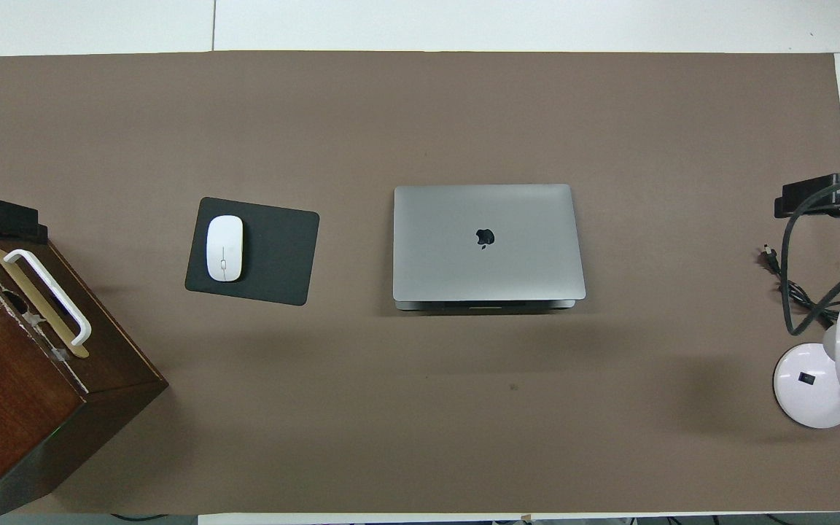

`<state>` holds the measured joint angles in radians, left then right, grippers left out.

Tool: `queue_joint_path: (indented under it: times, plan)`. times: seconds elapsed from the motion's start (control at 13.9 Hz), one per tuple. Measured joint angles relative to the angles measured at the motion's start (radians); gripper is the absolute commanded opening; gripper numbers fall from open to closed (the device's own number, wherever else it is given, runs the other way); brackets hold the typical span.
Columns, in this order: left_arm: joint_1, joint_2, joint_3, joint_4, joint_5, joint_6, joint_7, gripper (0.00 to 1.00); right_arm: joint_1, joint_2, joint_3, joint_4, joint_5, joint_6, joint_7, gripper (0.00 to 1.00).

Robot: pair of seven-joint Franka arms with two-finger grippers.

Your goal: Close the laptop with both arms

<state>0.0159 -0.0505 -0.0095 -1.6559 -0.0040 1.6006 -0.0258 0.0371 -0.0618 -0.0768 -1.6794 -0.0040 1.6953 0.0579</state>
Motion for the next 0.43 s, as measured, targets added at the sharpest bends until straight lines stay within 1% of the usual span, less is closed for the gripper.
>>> queue_joint_path:
  times: [0.43]
  plan:
    - [0.0,0.0,0.0,0.001,-0.006,0.0,0.0,1.0,0.0,0.0,0.0,0.0,0.0,0.0,0.0,1.0]
